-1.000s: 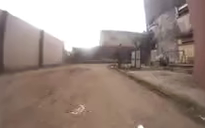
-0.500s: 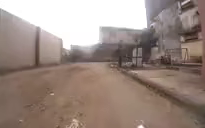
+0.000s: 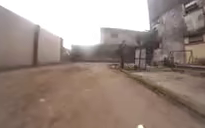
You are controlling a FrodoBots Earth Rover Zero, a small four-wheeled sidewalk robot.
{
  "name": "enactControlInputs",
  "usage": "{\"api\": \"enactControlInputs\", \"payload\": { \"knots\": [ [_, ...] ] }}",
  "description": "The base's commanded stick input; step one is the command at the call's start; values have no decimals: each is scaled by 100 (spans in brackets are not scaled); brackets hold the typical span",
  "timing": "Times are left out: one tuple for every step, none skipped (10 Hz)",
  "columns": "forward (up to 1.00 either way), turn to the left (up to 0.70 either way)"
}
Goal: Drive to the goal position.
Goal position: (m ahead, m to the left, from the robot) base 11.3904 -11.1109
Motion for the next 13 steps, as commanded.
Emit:
{"api": "enactControlInputs", "payload": {
  "knots": [
    [70, 0],
    [70, 0],
    [70, 0],
    [70, 0],
    [70, 0],
    [70, 0],
    [70, 0],
    [70, 0],
    [70, 0],
    [70, 0],
    [70, 0],
    [70, 0],
    [70, 0]
  ]
}}
